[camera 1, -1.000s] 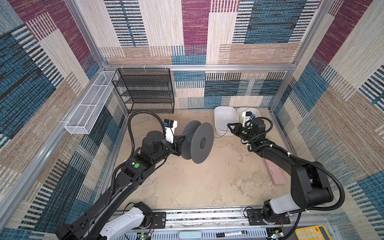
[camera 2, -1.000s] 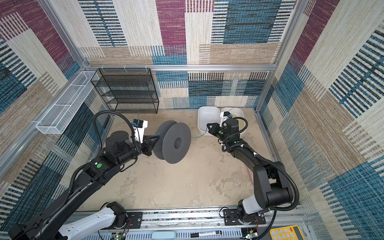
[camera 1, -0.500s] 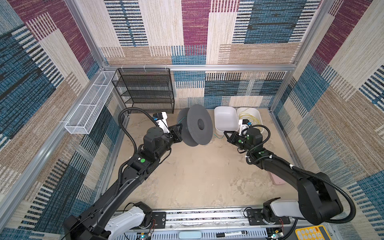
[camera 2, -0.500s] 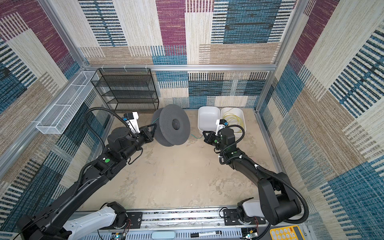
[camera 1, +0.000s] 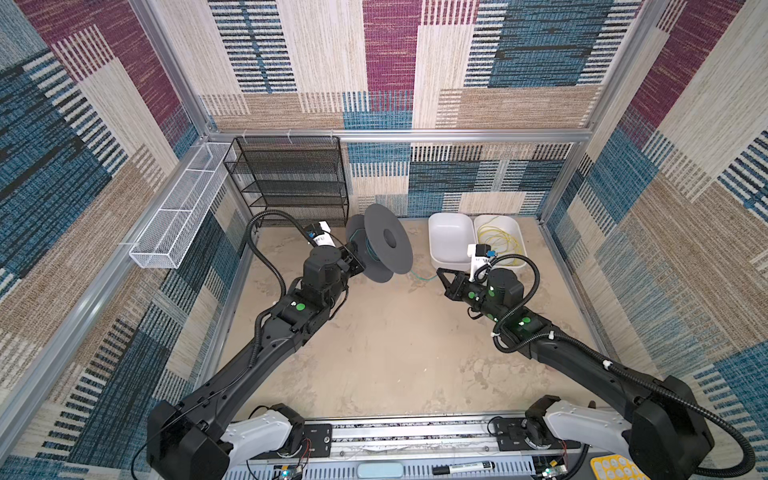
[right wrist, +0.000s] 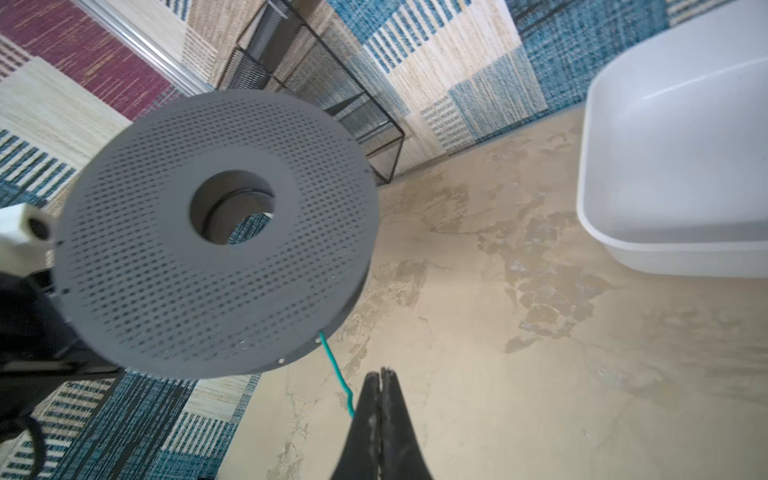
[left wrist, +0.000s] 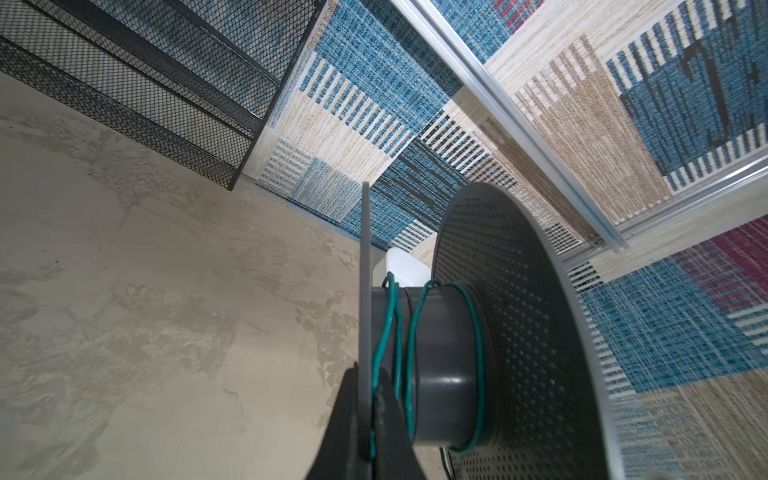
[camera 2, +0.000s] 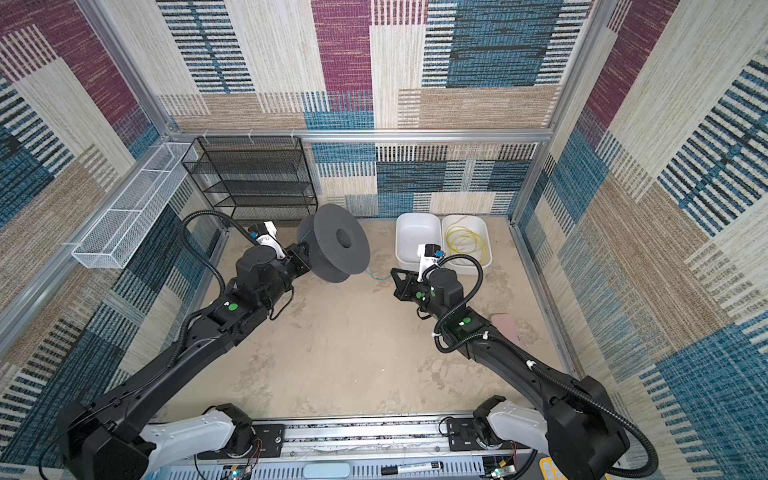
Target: Wrap the cables
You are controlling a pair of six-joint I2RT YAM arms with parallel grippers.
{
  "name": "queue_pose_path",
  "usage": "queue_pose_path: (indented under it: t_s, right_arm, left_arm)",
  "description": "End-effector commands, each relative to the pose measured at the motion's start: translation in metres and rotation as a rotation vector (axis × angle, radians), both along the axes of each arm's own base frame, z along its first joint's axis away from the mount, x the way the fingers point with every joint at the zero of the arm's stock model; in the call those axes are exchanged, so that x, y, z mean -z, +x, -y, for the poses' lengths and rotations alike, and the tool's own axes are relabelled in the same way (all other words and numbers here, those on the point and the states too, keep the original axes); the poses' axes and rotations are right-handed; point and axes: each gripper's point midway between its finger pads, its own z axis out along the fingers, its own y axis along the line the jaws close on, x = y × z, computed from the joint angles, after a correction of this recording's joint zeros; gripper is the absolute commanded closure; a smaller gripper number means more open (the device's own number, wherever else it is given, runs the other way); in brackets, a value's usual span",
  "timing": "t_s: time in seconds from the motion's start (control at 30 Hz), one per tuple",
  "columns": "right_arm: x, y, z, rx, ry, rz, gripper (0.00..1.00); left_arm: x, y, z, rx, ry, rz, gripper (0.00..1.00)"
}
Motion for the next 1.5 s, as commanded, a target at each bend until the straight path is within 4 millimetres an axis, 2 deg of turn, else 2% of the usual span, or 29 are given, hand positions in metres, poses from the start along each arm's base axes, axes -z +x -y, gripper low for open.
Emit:
queue_pose_path:
  t_s: [0.0, 0.23, 0.4, 0.67, 0.93, 1.1, 1.47]
  right_arm:
    - [-0.027, -0.004, -0.011, -0.003, -0.039, 0.085, 1.0]
    - [-0.07, -0.014, -0.058, -0.112, -0.063, 0.18, 1.0]
    - [-0.091, -0.007, -0.081, -0.155, -0.082, 0.227, 1.0]
    - [-0.114, 0.015, -0.103, -0.172, -0.138, 0.287, 1.0]
    - [-0.128, 0.031, -0.109, -0.161, -0.201, 0.332, 1.0]
    - [-0.13, 0.039, -0.104, -0.185, -0.19, 0.316, 1.0]
    - [-0.135, 0.043, -0.098, -0.252, -0.197, 0.307, 1.0]
  left_arm:
    - [0.0, 0.008, -0.007, -0.063, 0.058, -0.018, 1.0]
    - [0.035, 0.021, -0.004, -0.075, 0.231, -0.141, 1.0]
    - [0.055, 0.024, 0.008, -0.01, 0.363, -0.19, 1.0]
    - [0.084, 0.005, 0.036, 0.157, 0.596, -0.204, 1.0]
    - [0.108, -0.03, 0.04, 0.235, 0.776, -0.183, 1.0]
    - [0.108, -0.049, 0.047, 0.288, 0.862, -0.082, 1.0]
    - [0.109, -0.073, 0.06, 0.441, 1.043, 0.072, 1.0]
